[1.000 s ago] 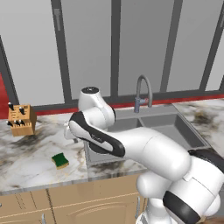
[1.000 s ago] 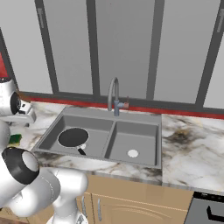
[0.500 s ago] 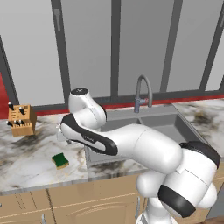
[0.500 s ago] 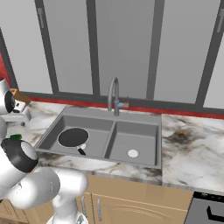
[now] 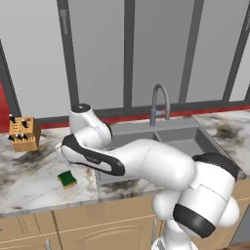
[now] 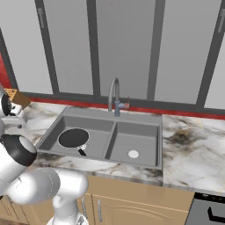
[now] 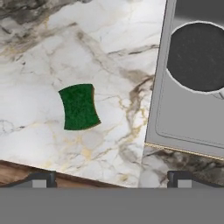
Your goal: Pick the pan and sponge and place them into the sink. Then turn on the water.
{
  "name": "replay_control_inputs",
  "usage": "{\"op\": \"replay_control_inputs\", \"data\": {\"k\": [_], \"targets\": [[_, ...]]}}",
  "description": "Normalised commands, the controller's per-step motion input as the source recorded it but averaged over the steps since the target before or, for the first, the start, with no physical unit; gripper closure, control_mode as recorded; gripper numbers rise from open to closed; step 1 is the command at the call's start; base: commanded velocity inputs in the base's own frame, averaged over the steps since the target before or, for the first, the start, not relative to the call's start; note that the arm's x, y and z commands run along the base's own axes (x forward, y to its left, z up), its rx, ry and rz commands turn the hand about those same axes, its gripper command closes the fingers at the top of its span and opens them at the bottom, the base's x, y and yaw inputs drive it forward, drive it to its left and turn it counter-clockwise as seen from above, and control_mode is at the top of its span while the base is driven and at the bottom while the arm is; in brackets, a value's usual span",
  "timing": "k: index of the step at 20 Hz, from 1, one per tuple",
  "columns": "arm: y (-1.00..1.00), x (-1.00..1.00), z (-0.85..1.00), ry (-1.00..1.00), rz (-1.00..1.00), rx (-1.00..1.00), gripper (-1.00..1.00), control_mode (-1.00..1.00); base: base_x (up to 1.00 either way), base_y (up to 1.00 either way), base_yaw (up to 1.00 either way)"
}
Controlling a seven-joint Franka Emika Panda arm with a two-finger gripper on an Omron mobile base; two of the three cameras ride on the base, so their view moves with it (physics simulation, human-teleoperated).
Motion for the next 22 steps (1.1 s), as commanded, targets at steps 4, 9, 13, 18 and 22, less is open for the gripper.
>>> {"op": "replay_control_inputs", "data": {"k": [4,9,13,18,22], "targets": [[0.17,0.13,-0.13,-0.01,-0.01,0.01,-1.0,-1.0,0.0,0.0,0.0],[0.16,0.21,-0.09,0.0,-0.01,0.03,-1.0,-1.0,0.0,0.0,0.0],[0.14,0.15,-0.07,0.01,0.0,0.01,-1.0,-1.0,0.0,0.0,0.0],[0.15,0.15,-0.05,0.02,0.0,0.0,-1.0,-1.0,0.0,0.0,0.0],[0.09,0.17,-0.03,0.03,0.01,0.0,-1.0,-1.0,0.0,0.0,0.0]]}}
